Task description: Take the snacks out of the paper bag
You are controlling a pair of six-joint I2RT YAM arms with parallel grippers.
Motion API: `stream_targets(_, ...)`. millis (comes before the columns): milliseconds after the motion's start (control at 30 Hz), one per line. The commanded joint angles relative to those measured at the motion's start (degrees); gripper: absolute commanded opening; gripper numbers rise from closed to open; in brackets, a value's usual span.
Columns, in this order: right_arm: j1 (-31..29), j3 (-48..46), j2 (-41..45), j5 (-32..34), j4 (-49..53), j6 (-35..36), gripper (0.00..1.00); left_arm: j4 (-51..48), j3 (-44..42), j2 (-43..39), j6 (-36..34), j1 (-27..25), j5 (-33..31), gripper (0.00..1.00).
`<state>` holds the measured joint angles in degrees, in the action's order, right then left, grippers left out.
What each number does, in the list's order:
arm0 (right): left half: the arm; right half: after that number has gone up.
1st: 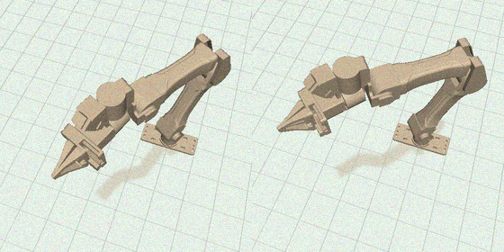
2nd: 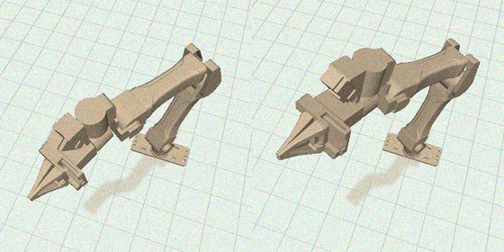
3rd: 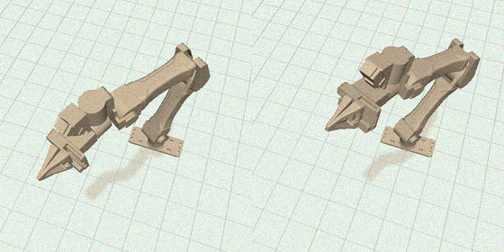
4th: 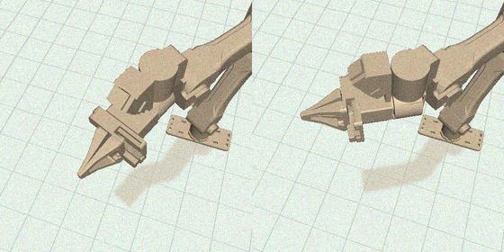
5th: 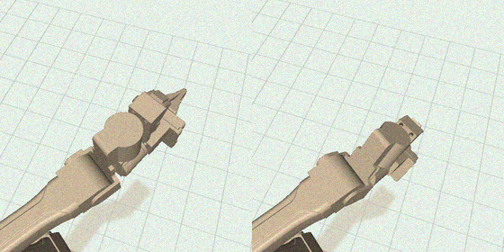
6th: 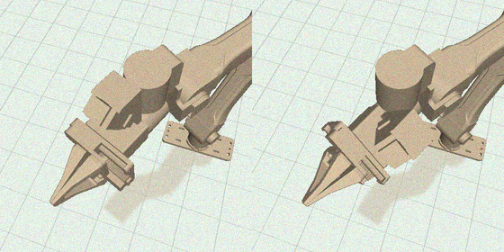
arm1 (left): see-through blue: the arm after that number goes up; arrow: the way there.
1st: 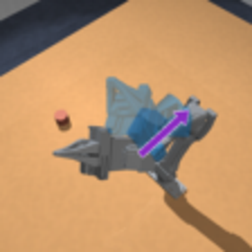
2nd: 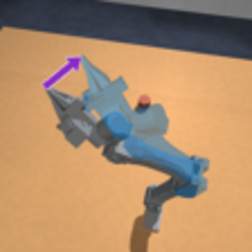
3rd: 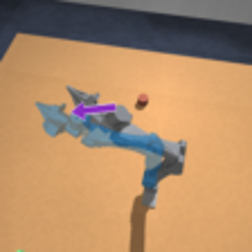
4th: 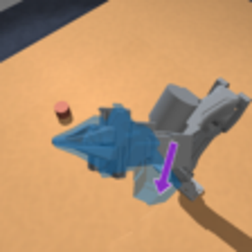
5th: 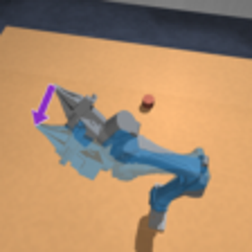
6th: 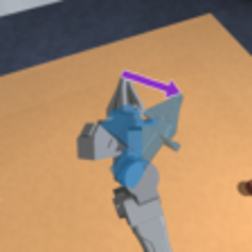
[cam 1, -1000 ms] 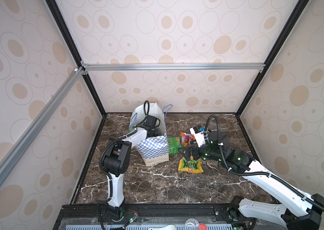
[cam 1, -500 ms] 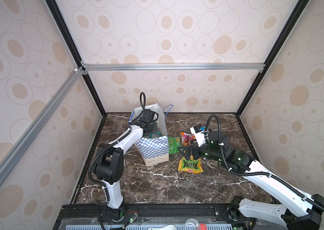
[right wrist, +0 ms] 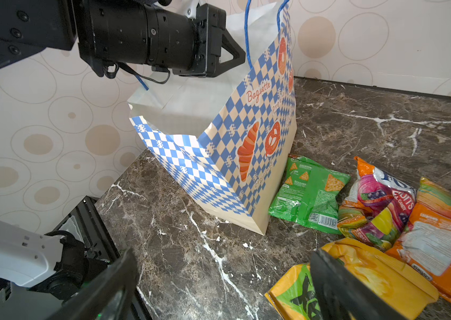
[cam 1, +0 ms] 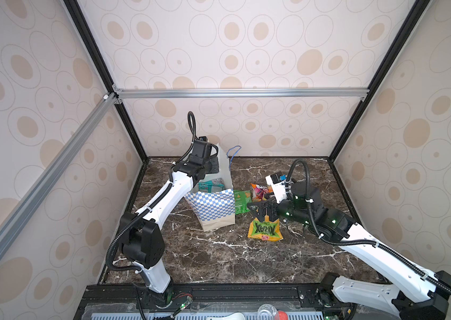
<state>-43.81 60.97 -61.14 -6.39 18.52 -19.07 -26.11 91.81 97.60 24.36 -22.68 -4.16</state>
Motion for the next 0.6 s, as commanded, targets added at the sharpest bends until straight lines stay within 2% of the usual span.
stream_targets(0, -0.39, 0.38, 1.2, 0.5, -0.86, -0.45, 1.0, -1.64, 2.67, -1.45, -1.3, -0.59, -1.5, 0.0)
stream_targets(233, -0.4, 0.08, 1.88, 0.86, -0.85, -0.83, 1.0, -3.14, 3.73, -0.96, -0.98, -0.93, -4.74, 0.0)
stream_targets(300, -0.34, 0.17, 1.99, 0.85, -0.88, -0.95, 1.0, -7.15, 5.9, 2.63, -0.84, -0.81, -5.4, 0.15)
stream_targets(400, -0.39, 0.59, 2.36, 1.25, 0.2, -0.88, 1.0, -10.45, 7.11, 6.76, -0.93, -0.88, -4.02, 0.48)
stream_targets(433, -0.39, 0.96, 2.57, 1.63, 0.99, -0.73, 1.0, -10.75, 7.16, 7.68, -1.05, -0.74, -3.84, 0.56)
stream_targets(467, -0.4, 1.6, 2.78, 2.13, 2.04, -0.64, 1.0, -11.68, 7.73, 8.88, -1.13, -0.7, -3.79, 0.62)
stream_targets(567, -0.37, 2.97, 3.2, 3.93, 3.76, -0.34, 1.0, -15.43, 9.96, 12.61, -1.67, -0.33, -3.23, 0.7)
